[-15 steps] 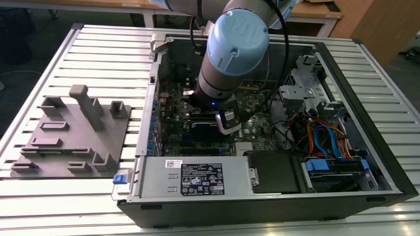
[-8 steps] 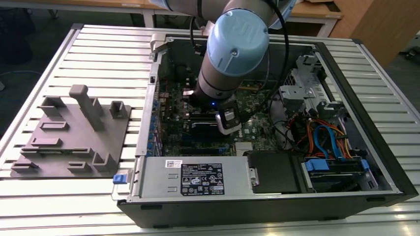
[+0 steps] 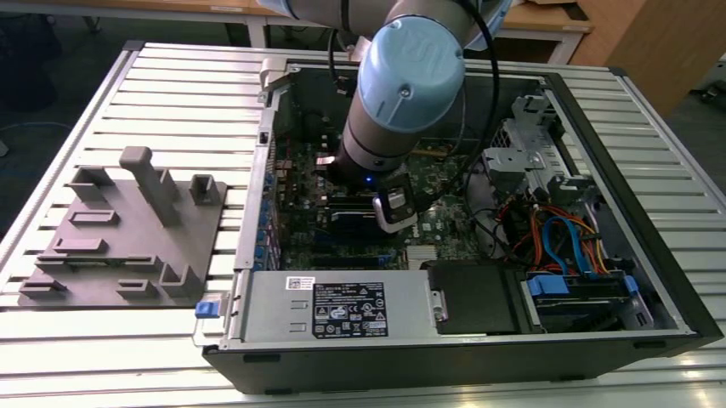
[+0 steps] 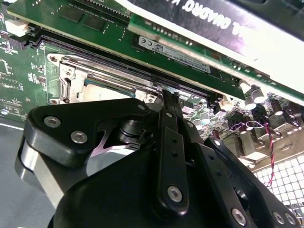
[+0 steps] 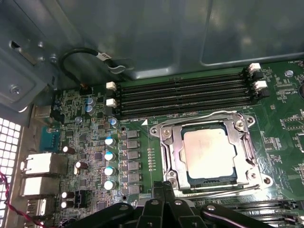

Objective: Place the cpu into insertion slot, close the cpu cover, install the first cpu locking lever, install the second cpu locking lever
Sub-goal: 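Install the second cpu locking lever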

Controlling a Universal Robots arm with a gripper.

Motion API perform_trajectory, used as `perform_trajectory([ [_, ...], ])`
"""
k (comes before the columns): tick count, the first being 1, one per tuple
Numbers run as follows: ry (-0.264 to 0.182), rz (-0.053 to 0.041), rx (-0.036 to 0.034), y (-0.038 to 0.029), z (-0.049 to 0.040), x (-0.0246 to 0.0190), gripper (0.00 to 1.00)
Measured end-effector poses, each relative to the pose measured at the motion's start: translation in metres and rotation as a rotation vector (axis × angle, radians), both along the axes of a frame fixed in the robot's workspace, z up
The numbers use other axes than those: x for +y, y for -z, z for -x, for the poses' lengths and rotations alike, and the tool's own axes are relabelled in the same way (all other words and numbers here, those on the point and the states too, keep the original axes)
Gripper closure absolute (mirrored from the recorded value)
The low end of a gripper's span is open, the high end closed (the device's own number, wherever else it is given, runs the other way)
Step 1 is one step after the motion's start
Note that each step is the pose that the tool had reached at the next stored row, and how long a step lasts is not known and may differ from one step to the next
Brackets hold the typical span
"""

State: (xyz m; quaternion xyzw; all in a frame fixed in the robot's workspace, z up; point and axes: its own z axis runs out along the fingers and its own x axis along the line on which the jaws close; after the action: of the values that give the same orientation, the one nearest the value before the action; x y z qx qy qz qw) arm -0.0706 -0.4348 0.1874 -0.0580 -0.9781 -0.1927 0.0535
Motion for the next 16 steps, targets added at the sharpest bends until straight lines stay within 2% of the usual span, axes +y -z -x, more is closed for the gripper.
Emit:
perform_trajectory([
  [16, 0.0, -0.0139, 0.0, 0.002, 0.0, 0.0012, 0.9],
])
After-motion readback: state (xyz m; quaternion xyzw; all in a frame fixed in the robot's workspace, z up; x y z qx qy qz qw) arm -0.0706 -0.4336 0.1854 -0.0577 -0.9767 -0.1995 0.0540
